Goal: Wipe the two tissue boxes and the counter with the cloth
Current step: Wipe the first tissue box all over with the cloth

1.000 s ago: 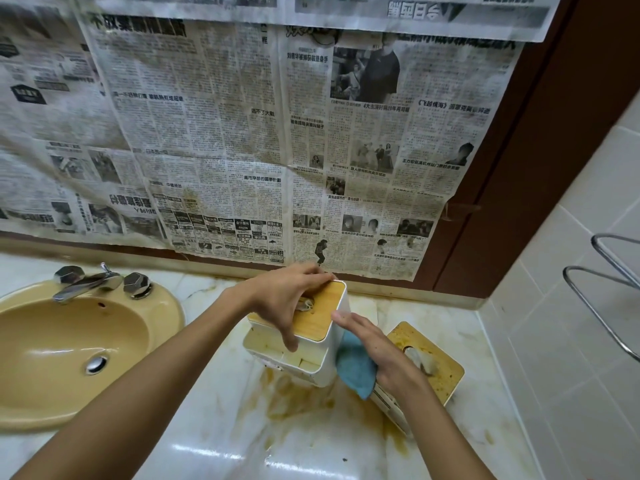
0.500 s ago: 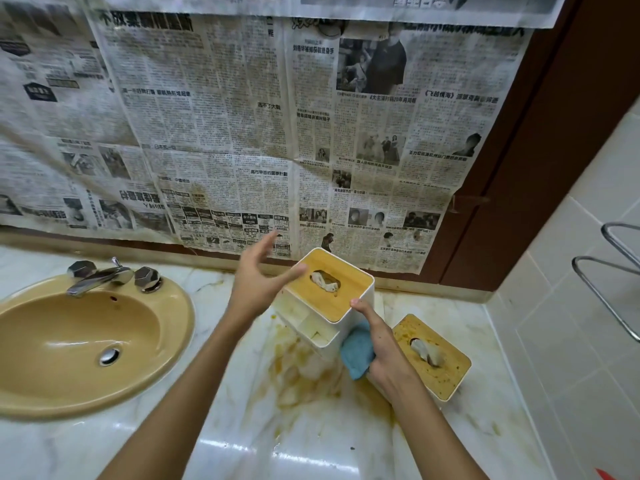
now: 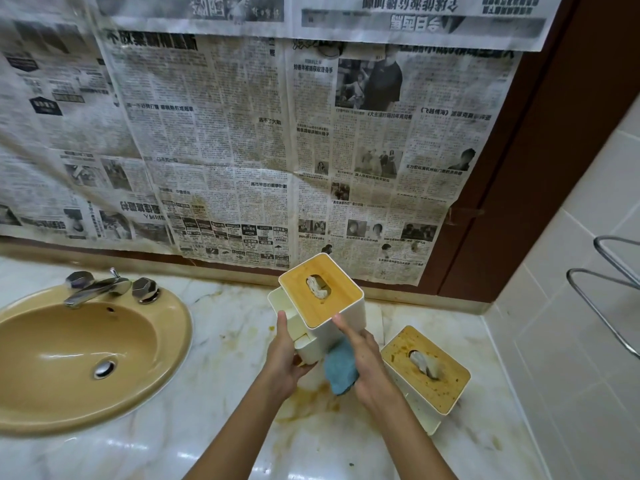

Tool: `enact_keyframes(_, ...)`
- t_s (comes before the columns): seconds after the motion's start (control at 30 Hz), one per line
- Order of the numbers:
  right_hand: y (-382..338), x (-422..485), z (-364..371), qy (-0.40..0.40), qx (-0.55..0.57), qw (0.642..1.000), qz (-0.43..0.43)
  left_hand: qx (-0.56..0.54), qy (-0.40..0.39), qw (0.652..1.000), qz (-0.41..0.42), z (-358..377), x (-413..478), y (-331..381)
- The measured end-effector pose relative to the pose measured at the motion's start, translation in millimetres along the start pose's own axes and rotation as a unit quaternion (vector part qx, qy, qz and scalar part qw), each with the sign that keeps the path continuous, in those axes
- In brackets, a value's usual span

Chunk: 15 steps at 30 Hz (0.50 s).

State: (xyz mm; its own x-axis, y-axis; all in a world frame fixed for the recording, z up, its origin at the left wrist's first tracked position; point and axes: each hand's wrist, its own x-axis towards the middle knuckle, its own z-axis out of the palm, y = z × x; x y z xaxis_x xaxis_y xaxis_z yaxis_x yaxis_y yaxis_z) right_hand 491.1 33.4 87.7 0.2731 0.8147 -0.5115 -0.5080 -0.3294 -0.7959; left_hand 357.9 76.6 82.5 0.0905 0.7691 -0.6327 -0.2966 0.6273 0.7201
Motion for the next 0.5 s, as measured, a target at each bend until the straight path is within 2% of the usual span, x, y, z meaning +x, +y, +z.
enact_keyframes(0.07, -4, -5, -13, 0.0, -0.058, 0.998, 0.011, 0.019, 0.024, 0.999, 0.02, -5, 4, 4)
enact_keyframes(0.13, -8, -12, -26, 0.069, -0.128, 0.989, 0.008, 0.045, 0.055, 0.996, 0.045, -11, 9, 9)
enact_keyframes(0.2, -16, -19, -31, 0.149, -0.206, 0.964, -0.077, 0.069, 0.086, 0.992, 0.069, -15, 10, 12)
enact_keyframes(0.27, -25, -23, -27, 0.178, -0.297, 0.91, -0.228, 0.09, 0.1, 0.987, 0.086, -20, 17, 8)
enact_keyframes(0.3, -31, -22, -23, 0.166, -0.33, 0.879, -0.3, 0.103, 0.102, 0.985, 0.095, -22, 19, 6)
enact_keyframes(0.37, -38, -19, -9, 0.117, -0.392, 0.829, -0.382, 0.128, 0.108, 0.981, 0.1, -24, 27, -3)
enact_keyframes(0.5, -26, -10, 11, -0.002, -0.534, 0.738, -0.413, 0.163, 0.101, 0.975, 0.114, -16, 22, -2)
